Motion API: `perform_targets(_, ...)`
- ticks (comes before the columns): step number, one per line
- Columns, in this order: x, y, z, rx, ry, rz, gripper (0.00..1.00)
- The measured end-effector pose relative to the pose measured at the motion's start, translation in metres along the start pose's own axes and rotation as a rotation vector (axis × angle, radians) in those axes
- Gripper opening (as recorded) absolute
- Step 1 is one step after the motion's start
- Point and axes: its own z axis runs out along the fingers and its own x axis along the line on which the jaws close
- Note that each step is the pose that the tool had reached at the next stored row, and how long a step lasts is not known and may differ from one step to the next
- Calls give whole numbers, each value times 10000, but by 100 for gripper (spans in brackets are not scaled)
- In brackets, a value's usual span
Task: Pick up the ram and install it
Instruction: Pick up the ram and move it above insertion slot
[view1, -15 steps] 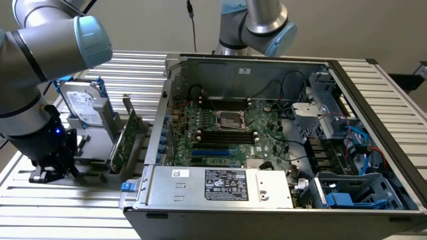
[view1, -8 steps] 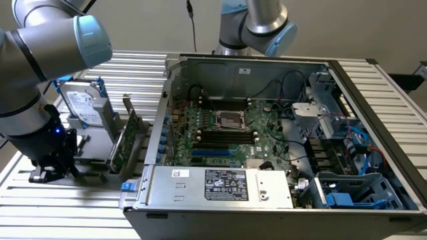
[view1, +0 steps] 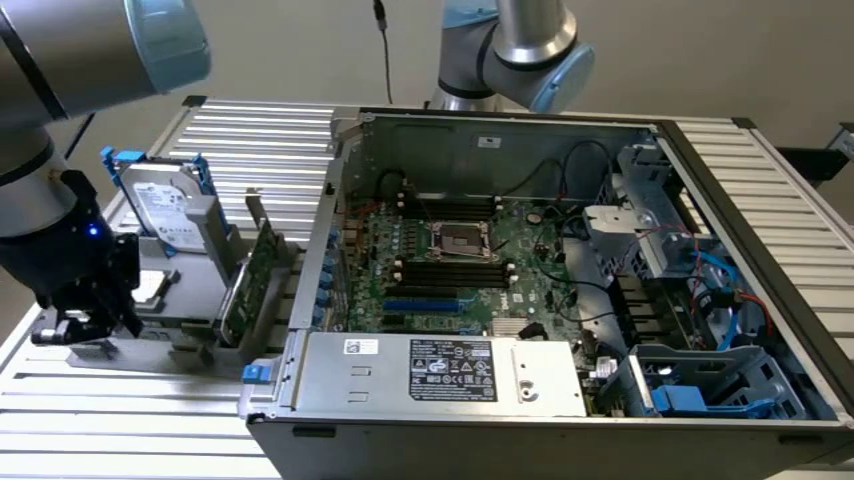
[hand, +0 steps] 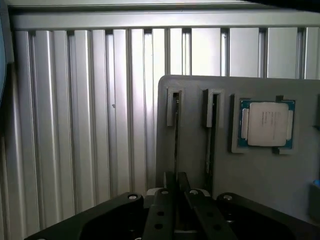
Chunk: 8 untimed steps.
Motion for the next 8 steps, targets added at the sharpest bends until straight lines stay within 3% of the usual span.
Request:
perform_targets(4, 1, -14, -179, -1, 1, -3, 14)
perform_targets(8, 1, -85, -364, -9, 1, -11, 14)
